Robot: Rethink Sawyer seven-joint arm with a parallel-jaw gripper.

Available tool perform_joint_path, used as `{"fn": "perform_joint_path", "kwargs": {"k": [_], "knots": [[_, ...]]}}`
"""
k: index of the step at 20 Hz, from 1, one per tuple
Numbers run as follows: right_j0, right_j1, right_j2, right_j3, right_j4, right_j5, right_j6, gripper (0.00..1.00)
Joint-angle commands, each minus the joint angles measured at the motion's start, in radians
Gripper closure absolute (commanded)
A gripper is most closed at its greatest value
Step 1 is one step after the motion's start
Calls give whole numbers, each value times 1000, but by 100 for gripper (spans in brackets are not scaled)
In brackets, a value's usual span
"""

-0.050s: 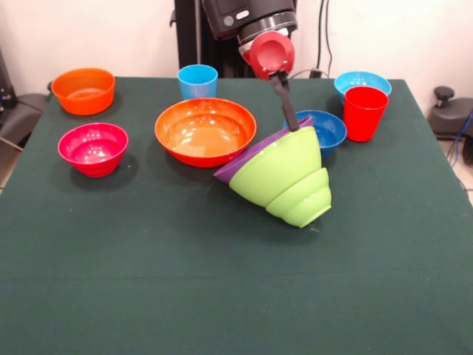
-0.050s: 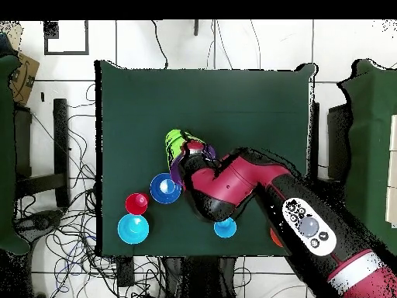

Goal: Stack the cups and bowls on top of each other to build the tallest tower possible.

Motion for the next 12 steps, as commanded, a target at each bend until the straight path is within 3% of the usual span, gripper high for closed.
{"fn": "perform_joint_path", "kwargs": {"k": [1, 5, 12], "knots": [[53, 29, -120, -36, -46, 174, -50, 0], [77, 12, -169, -42, -45, 192, -17, 0], [52, 23, -152, -31, -10, 181, -79, 0]]}}
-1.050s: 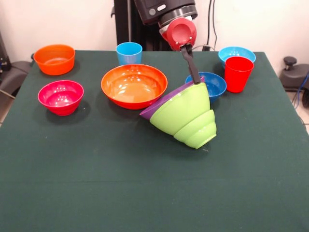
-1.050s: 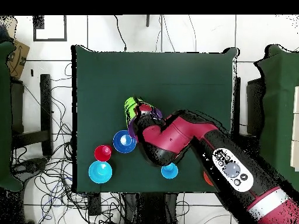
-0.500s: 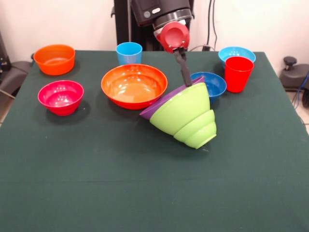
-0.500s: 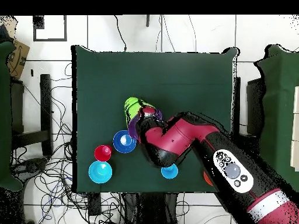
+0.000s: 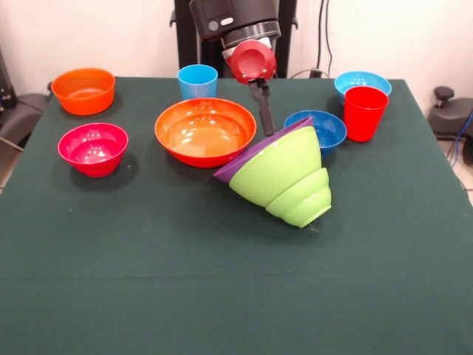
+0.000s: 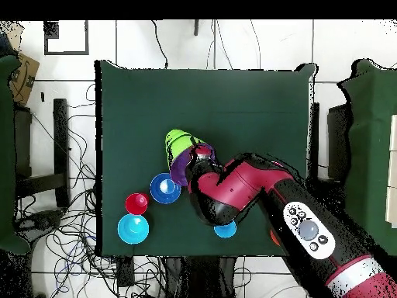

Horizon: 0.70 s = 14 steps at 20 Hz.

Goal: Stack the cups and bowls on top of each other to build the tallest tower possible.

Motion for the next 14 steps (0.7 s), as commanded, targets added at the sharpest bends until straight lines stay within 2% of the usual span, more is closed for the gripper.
{"fn": "perform_joint_path", "kwargs": {"k": [1, 3, 5, 10, 14], "knots": [[23, 32, -65, -32, -8, 170, -86, 0], [21, 30, -52, -29, -8, 150, -73, 0], [33, 1, -43, -27, -20, 92, -12, 0], [57, -43, -37, -31, -19, 22, 65, 0], [44, -39, -9, -29, 9, 28, 53, 0]]}}
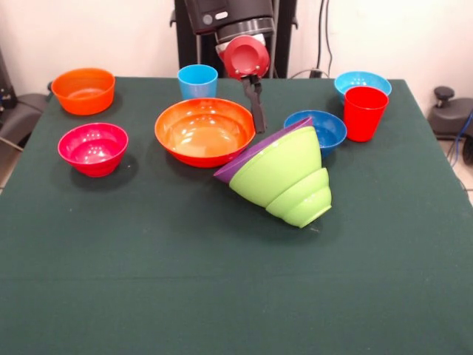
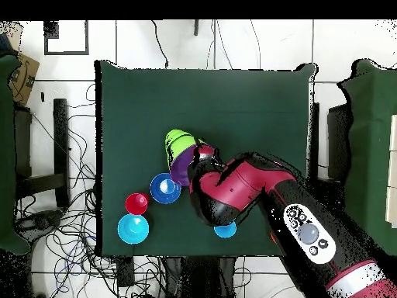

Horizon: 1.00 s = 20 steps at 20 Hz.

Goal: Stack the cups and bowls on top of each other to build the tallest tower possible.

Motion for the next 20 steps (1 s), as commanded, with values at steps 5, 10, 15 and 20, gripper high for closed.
{"fn": "perform_joint_path", "kwargs": {"k": [5, 10, 15, 20], "knots": [[18, -5, 12, -23, 20, -5, 40, 0], [40, 0, -5, -37, 12, -7, 54, 0], [138, 32, -115, -97, -69, -39, 139, 0], [226, 65, -227, -167, -114, -76, 191, 0]]}}
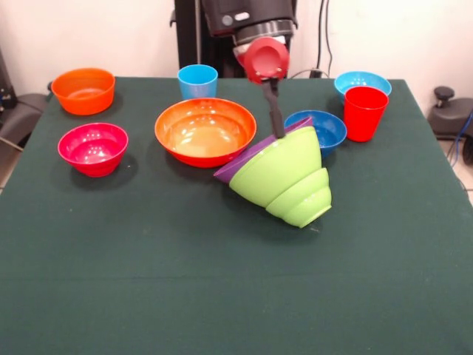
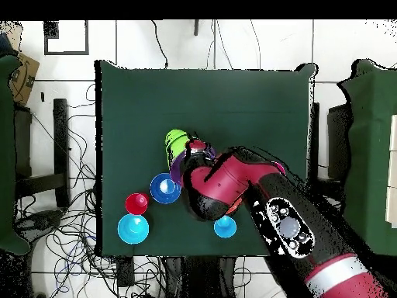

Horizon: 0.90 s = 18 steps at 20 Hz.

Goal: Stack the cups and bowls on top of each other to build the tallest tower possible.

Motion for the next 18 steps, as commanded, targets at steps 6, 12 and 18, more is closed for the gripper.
{"fn": "perform_joint_path", "kwargs": {"k": [6, 12, 18], "knots": [[169, 84, -229, -148, -90, -92, 189, 0], [162, 105, -238, -148, -56, -80, 141, 0], [120, 113, -210, -132, -30, -45, 92, 0]]}}
